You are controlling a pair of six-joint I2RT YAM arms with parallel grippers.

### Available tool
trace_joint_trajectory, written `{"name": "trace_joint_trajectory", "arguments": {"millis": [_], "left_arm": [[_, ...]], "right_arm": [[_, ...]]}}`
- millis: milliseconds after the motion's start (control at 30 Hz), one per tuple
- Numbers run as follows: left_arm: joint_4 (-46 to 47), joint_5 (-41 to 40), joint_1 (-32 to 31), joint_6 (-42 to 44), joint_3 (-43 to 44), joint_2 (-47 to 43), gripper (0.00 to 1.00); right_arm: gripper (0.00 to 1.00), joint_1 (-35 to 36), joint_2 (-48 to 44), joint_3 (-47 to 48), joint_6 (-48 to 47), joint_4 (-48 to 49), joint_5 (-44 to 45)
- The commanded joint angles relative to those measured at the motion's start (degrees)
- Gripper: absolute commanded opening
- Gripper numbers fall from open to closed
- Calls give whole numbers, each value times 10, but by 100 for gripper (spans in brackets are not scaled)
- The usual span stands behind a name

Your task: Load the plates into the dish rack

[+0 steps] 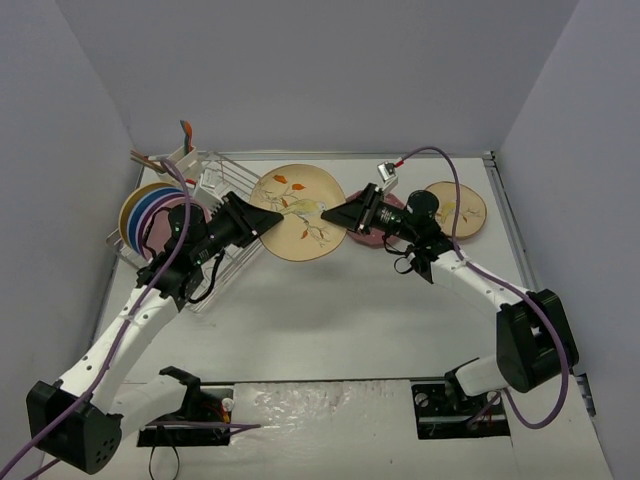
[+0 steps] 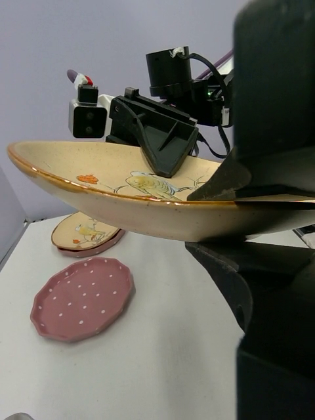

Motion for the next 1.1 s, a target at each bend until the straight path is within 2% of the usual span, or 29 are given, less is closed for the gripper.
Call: {"name": "trace_joint_trajectory", "arguments": {"millis": [0, 67, 167, 300, 500, 700, 900, 1067], "left_arm": [[30, -16, -3, 42, 31, -27, 0], [14, -23, 0, 66, 37, -33, 0], [-14, -26, 6, 114, 49, -43, 0], [-89, -32, 23, 205, 81, -49, 0], [-236, -93, 53, 409, 172, -53, 0], [-358, -164, 88, 653, 286, -24, 0], [-400, -223, 111, 864, 353, 26, 0], [-401, -237, 143, 957, 377, 72, 0]], "right_arm": [[31, 5, -34, 20, -73, 24, -4], [55, 4, -41, 31, -115, -27, 0], [80, 1, -52, 59, -197, -139, 21], [98, -12, -68, 87, -261, -256, 52], [100, -82, -108, 91, -308, -343, 72], [100, -126, -147, 64, -322, -369, 76], [100, -133, -161, 44, -322, -372, 76], [100, -135, -158, 39, -324, -373, 66]]}}
